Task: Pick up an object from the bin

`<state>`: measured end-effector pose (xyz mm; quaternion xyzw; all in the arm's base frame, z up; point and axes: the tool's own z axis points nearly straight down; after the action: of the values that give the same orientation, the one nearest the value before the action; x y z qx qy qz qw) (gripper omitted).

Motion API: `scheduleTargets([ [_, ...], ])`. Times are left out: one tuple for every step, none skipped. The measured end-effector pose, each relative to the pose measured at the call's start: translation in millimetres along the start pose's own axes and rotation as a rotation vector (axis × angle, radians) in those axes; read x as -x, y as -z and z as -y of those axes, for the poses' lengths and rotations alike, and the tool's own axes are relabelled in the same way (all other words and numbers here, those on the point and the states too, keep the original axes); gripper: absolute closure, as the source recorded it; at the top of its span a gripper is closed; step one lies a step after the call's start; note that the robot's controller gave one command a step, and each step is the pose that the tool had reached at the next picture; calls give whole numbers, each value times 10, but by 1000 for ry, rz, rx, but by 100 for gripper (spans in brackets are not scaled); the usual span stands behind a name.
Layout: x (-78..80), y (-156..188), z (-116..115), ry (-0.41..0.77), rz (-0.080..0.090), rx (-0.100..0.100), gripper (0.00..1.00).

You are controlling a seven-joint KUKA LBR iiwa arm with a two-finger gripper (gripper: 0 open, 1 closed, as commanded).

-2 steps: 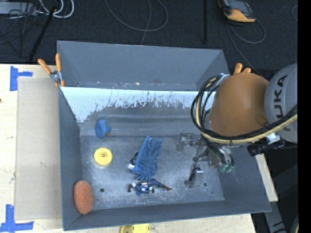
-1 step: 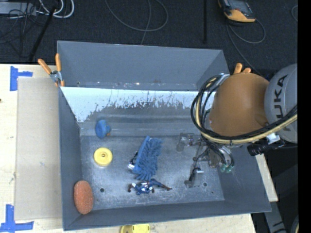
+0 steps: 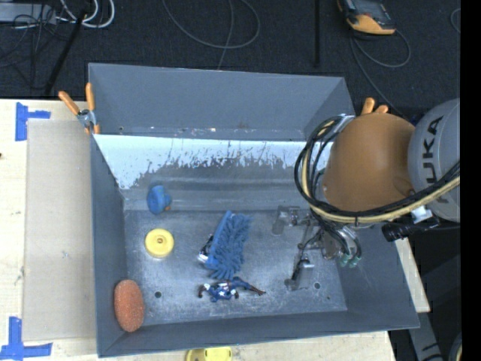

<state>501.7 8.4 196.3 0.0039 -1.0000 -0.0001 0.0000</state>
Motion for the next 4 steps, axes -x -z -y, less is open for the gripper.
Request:
scheduleTargets([
  [-11,-455,-64,-13,-5,1,0],
  [590,-700,-284,-4,3,0,0],
  [661,-941,-452,1,6,1,0],
  [313,-1044,-610,-7,-17,-1,100],
])
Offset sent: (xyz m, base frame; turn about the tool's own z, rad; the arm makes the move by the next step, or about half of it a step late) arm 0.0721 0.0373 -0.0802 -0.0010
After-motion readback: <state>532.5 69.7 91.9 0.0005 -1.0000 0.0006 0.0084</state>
